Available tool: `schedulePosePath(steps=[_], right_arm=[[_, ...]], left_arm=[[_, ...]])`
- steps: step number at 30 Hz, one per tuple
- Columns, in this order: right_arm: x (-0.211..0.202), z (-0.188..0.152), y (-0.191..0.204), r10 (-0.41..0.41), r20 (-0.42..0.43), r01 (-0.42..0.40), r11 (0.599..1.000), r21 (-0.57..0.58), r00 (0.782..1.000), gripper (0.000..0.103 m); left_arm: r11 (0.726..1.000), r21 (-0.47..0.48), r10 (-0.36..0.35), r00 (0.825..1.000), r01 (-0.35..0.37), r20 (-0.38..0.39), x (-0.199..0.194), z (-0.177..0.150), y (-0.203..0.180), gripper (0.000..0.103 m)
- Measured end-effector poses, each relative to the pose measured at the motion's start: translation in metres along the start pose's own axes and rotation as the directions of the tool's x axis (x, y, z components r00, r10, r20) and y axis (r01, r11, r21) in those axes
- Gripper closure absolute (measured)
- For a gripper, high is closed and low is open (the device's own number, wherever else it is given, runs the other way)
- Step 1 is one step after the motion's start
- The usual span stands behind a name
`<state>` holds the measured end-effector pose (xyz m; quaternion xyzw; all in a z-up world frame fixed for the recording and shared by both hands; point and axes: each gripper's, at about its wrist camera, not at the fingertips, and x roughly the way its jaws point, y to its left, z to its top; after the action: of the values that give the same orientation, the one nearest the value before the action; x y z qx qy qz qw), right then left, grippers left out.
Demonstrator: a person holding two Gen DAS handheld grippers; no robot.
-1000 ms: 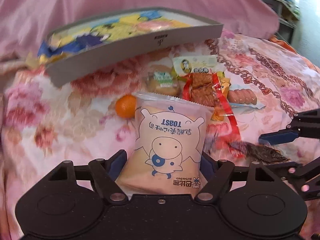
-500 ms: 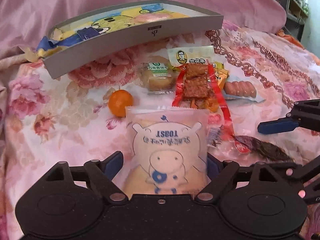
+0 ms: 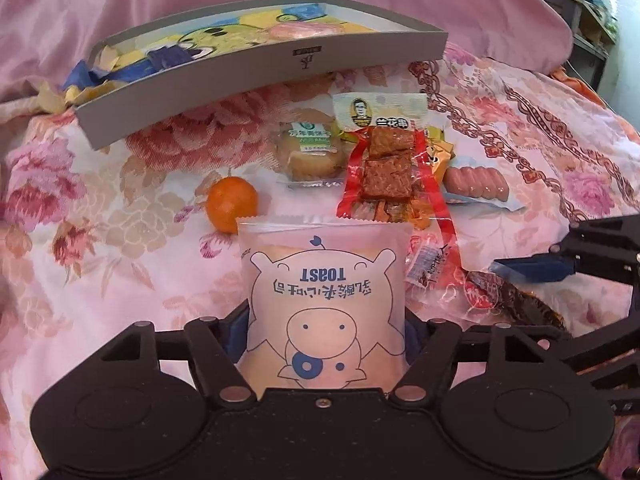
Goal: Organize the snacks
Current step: 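Grasp the TOAST bread bag with the left tool while the right tool grasps the dark jerky pack, then carry both packs into the grey tray and open both tools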
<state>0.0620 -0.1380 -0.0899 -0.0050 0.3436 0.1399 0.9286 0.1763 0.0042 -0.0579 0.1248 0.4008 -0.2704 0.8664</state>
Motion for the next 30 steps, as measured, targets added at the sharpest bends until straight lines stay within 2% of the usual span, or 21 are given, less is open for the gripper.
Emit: schedulePosePath(steps=[8,13,19,26,30], right_arm=[[-0.011,-0.001,0.002,-0.03,0.002,0.03,0.999,-0.012,1.0,0.053],[-0.028,-0.009,0.01,-0.092,0.055,0.096,0.992,-0.082,0.994,0.053],[-0.045,-0.017,0.022,-0.117,0.126,0.138,0.976,-0.168,0.985,0.053],[-0.054,-0.009,0.019,-0.122,0.19,0.152,0.977,-0.153,0.974,0.053],[-0.054,0.002,0.013,-0.113,0.218,0.147,0.979,-0.144,0.969,0.053]], left_arm=[[0.989,-0.136,0.058,0.998,-0.061,-0.022,-0.016,-0.008,-0.003,0.034],[0.972,-0.207,0.112,0.993,-0.115,-0.027,-0.029,-0.017,-0.014,0.034],[0.954,-0.261,0.158,0.987,-0.149,0.014,-0.048,-0.027,-0.028,0.034],[0.933,-0.296,0.244,0.965,-0.206,0.097,-0.059,-0.024,-0.039,0.034],[0.924,-0.324,0.257,0.958,-0.204,0.13,-0.06,-0.012,-0.036,0.034]])
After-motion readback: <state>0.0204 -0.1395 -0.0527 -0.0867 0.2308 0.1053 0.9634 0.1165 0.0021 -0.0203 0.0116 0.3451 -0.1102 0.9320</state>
